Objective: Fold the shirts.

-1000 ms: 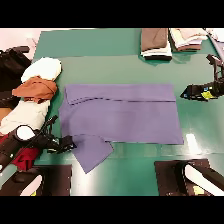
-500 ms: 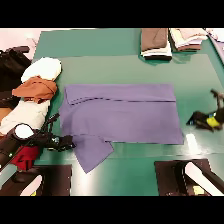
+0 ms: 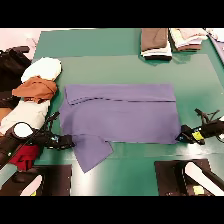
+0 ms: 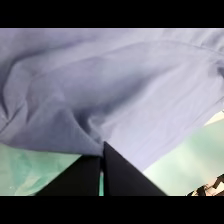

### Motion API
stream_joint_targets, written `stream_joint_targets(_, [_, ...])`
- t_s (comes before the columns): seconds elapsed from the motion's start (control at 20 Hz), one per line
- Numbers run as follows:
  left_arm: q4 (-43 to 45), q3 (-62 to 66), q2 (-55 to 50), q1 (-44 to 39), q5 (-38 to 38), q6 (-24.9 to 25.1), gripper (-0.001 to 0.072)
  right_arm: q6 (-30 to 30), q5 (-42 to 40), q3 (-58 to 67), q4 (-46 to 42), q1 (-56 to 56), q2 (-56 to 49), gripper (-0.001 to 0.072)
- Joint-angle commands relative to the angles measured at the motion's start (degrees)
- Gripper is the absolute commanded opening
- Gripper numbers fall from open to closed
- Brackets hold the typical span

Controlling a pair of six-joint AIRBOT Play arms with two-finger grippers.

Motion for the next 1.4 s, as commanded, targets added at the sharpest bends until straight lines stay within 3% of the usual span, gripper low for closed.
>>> stream_joint_targets(0.0, [4.3,2.5,2.2,0.0,-4.8,-0.5,0.0022,0.0,3.2,3.6,-0.5,6.2,0.0,0.0021])
stream_joint_targets(0.15, [10.8,3.4,13.1,0.0,-14.4,-5.9,0.0024,0.7,9.0,7.7,-7.7,9.6,5.0,0.0021])
stream_joint_targets(0.35, [10.3,3.5,21.7,0.0,-27.0,-10.4,0.0025,3.6,13.5,11.1,-15.0,10.6,13.8,0.0021])
stream_joint_targets(0.5, [10.2,4.4,18.9,0.0,-22.5,-9.1,0.0024,3.9,12.1,14.4,-14.7,13.2,14.2,0.0021])
stream_joint_targets(0.7, [11.3,11.6,4.9,0.0,-9.8,-2.0,0.0025,5.1,10.0,23.4,-14.7,17.5,4.2,0.0021])
stream_joint_targets(0.85, [16.4,21.5,-7.1,0.0,-1.8,0.5,0.0027,5.2,7.9,32.1,-13.7,19.3,-4.8,0.0021])
stream_joint_targets(1.15, [19.8,37.1,-24.4,0.0,4.9,0.8,0.0027,5.2,6.3,46.3,-9.2,20.2,-20.1,0.0021])
stream_joint_targets(1.35, [19.8,39.2,-27.2,0.0,7.8,0.8,0.0029,5.1,5.6,52.5,-6.1,20.2,-27.4,0.0022])
